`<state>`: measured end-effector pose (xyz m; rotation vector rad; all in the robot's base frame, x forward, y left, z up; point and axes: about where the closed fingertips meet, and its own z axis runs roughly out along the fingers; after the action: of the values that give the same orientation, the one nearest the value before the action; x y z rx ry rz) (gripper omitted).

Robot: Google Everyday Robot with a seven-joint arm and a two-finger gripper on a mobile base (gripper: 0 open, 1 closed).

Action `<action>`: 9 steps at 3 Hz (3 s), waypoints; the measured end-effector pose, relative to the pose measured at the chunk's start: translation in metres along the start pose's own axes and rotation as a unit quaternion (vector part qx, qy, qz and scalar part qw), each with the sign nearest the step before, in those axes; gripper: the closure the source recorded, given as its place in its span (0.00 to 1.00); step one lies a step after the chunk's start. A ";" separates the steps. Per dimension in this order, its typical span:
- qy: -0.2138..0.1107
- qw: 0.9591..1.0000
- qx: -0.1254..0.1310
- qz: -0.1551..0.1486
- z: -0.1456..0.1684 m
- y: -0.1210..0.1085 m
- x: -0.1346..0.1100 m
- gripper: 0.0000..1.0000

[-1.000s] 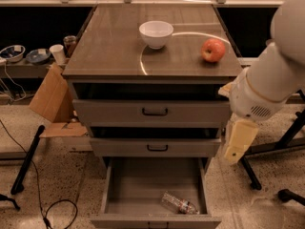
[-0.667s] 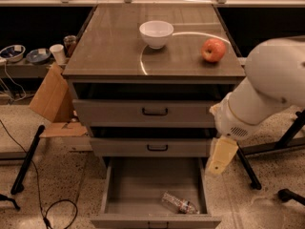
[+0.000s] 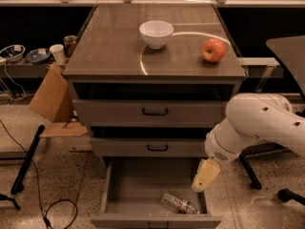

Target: Pick water bottle from bottom drawer and place on counter

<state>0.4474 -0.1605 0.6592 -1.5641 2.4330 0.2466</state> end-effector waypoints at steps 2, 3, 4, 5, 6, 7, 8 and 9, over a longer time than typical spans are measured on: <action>0.002 0.999 -0.012 0.042 0.048 -0.009 0.004 0.00; 0.010 0.998 -0.025 0.059 0.096 -0.017 0.004 0.00; 0.015 0.996 -0.041 0.083 0.160 -0.026 0.005 0.00; 0.020 0.993 -0.054 0.103 0.218 -0.032 0.016 0.00; 0.028 0.990 -0.065 0.120 0.271 -0.036 0.029 0.00; 0.030 0.988 -0.072 0.135 0.311 -0.040 0.041 0.00; 0.027 0.985 -0.082 0.152 0.350 -0.040 0.050 0.00; 0.025 0.985 -0.081 0.153 0.353 -0.042 0.051 0.00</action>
Offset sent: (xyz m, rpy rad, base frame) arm 0.0064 0.0015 -0.0289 0.0173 0.0325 -0.0652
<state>0.5036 -0.1283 0.3061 -1.2600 2.7476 0.4753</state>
